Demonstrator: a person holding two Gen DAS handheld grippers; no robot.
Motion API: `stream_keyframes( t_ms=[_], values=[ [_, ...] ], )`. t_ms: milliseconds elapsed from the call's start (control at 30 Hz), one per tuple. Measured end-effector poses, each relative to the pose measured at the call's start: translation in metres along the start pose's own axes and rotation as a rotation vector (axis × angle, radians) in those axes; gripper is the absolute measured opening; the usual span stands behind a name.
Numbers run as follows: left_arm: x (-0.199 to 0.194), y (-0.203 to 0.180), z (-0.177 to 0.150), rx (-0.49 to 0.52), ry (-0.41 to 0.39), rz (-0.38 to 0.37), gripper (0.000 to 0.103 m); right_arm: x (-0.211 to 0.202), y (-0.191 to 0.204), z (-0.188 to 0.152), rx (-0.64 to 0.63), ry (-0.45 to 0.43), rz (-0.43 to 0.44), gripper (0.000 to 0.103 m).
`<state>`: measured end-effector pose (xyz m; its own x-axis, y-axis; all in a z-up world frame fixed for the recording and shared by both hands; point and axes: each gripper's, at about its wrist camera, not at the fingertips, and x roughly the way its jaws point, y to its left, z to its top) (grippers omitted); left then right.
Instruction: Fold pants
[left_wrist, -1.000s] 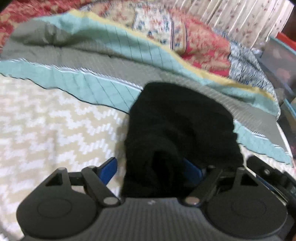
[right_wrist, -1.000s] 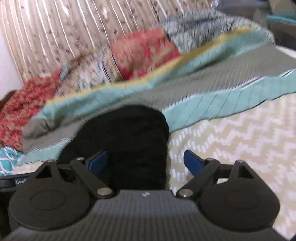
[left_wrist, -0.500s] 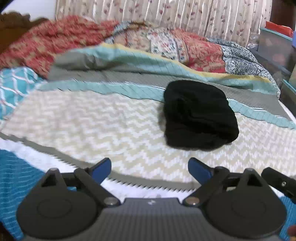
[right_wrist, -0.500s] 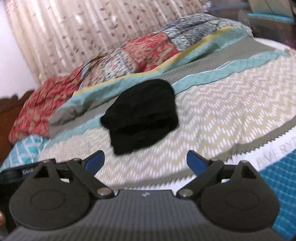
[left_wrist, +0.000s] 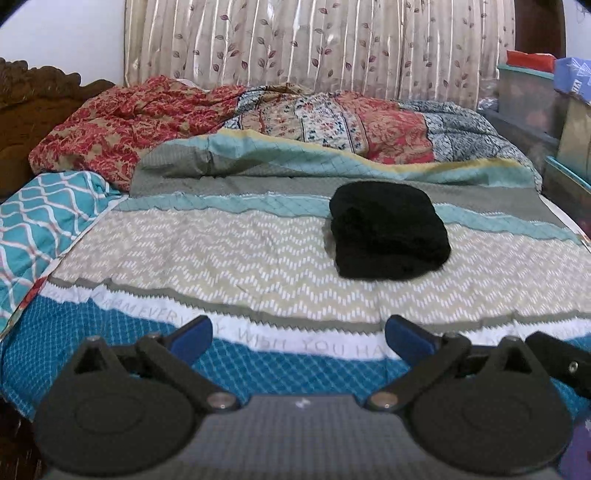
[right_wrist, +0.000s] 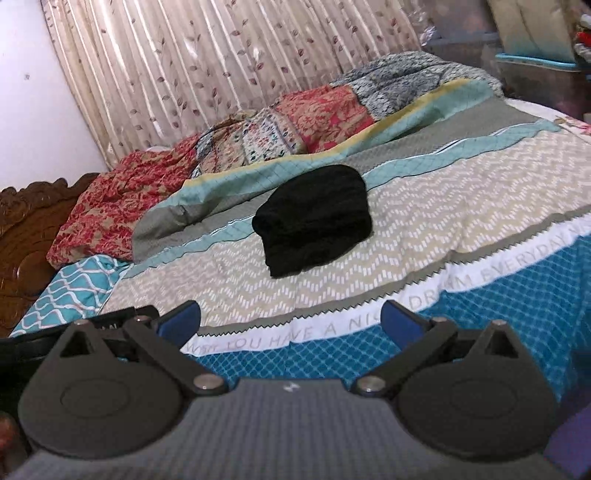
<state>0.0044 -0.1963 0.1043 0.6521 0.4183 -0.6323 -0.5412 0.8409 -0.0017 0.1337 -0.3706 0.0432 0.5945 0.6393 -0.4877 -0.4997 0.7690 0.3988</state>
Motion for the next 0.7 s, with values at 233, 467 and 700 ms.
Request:
stream_keyframes(
  t_ms=[233,467,700],
  values=[
    [-0.028,-0.008,-0.017,0.03,-0.02,0.03,0.103,-0.025,-0.003,-0.011,0.027,-0.033,-0.037,0.103],
    [-0.048,-0.001,-0.025,-0.012,-0.038,0.012,0.103,-0.038,-0.006,-0.021,0.02,-0.023,-0.036,0.103],
    [-0.05,-0.001,-0.032,-0.016,-0.034,0.016,0.103,-0.036,-0.009,-0.034,0.028,0.03,-0.041,0.103]
  ],
)
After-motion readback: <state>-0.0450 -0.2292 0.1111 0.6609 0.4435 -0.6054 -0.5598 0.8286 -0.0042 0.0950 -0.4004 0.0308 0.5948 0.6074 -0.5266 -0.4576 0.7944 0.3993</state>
